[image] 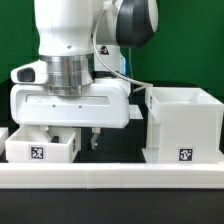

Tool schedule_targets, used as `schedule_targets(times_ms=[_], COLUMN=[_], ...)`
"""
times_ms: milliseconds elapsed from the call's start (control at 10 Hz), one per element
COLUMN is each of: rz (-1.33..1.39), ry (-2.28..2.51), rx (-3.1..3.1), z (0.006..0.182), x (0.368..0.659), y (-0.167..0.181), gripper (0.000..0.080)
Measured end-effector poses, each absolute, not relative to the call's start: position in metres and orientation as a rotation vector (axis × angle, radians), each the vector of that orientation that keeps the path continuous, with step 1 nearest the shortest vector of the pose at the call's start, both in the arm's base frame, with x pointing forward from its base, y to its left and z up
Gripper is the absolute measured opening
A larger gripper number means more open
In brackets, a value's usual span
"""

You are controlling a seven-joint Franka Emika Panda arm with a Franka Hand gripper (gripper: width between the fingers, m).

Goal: Assemble drawer

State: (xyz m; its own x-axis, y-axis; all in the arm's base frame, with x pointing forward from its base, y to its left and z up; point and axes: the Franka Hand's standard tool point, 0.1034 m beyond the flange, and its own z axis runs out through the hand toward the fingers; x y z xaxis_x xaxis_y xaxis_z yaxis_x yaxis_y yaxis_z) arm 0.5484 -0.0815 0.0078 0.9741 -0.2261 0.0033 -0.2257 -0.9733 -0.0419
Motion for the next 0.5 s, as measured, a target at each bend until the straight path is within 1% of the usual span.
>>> schedule_targets(times_ms=[200, 300, 400, 500], rz=[-0.012, -0.012, -0.012, -0.013], ry=[0.353, 0.354, 0.355, 0.354], rx=[-3.080, -3.080, -3.080, -3.080], z=[0.0074, 0.0074, 0.0076, 0.0077], x=[0.5482, 0.5482, 0.5483, 0.5485], y=[-0.0818, -0.0820, -0.0822, -0.0822], gripper=[0.0252, 0.0078, 0.0078, 0.0041])
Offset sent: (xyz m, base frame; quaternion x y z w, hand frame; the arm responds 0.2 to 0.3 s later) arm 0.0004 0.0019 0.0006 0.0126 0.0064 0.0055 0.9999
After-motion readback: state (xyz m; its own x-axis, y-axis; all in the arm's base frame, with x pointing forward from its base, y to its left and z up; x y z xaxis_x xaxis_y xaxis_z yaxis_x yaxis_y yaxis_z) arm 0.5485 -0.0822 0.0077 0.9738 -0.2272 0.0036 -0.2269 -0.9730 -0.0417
